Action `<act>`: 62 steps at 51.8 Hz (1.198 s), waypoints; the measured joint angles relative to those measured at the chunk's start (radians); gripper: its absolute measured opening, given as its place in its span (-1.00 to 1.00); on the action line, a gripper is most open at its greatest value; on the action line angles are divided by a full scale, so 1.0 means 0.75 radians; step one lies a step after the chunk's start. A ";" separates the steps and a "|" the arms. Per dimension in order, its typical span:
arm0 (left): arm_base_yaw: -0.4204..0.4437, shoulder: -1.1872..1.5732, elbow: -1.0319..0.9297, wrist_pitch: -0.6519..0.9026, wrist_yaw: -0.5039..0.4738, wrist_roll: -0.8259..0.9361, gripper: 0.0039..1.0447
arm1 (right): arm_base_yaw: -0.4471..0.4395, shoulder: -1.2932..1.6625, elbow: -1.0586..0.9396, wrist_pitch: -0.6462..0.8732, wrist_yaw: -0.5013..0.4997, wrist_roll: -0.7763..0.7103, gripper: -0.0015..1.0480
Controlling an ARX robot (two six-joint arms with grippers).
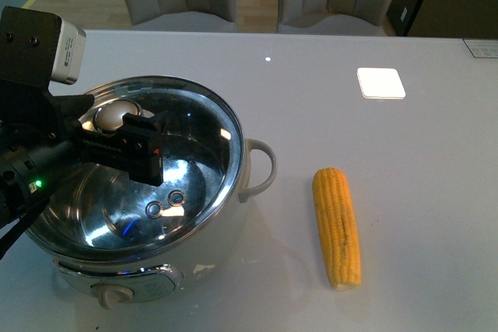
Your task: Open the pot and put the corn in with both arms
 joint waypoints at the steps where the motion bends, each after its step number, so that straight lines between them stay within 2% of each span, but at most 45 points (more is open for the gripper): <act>1: 0.000 0.000 0.001 -0.002 0.000 -0.003 0.87 | 0.000 0.000 0.000 0.000 0.000 0.000 0.83; 9: 0.000 -0.001 0.004 -0.020 0.002 -0.012 0.83 | 0.000 0.000 0.000 0.000 0.000 0.000 0.83; 28: -0.014 -0.026 0.009 -0.056 -0.012 0.036 -0.15 | 0.000 0.000 0.000 0.000 -0.001 0.000 0.83; 44: -0.014 -0.068 0.013 -0.115 -0.034 0.064 -0.18 | 0.000 0.000 0.000 0.000 0.000 0.000 0.83; 62: 0.009 -0.224 0.031 -0.283 -0.145 0.071 -0.18 | 0.000 0.000 0.000 0.000 0.000 0.000 0.83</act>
